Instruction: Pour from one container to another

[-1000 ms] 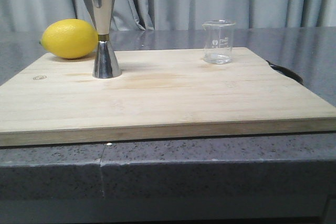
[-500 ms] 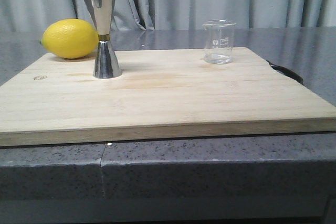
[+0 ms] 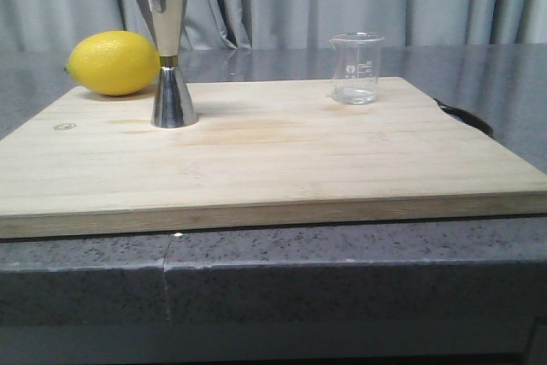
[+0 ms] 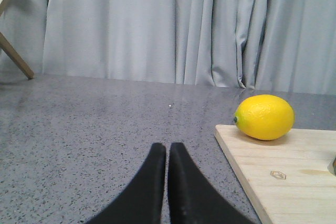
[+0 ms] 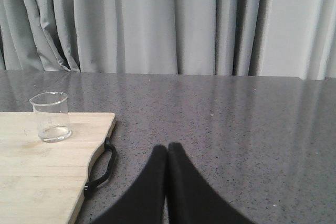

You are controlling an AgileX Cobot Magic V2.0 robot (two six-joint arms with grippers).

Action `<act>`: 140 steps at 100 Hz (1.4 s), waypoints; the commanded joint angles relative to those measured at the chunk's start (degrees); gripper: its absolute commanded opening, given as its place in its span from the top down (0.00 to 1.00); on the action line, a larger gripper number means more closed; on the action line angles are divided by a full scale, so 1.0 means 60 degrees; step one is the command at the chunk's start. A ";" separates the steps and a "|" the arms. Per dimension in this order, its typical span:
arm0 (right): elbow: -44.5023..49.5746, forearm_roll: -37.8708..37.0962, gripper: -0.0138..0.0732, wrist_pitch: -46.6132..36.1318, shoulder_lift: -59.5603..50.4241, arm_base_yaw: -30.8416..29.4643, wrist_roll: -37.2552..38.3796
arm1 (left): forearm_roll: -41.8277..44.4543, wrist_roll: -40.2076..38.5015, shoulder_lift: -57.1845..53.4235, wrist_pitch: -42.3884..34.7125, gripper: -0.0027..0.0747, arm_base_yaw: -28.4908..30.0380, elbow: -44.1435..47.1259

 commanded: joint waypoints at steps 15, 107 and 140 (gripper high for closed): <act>-0.0222 0.0069 0.90 -0.0772 -0.0081 -0.0048 -0.0051 | 0.0000 -0.0066 -0.0271 -0.0691 0.99 -0.0066 0.0137; 0.2116 -0.2460 0.90 -0.2531 -0.0139 -0.0048 0.3024 | 0.0000 -0.0066 -0.0271 -0.0691 0.99 -0.0066 0.0137; 0.2116 -0.2460 0.90 -0.2531 -0.0139 -0.0048 0.3024 | 0.0000 -0.0066 -0.0271 -0.0691 0.99 -0.0066 0.0137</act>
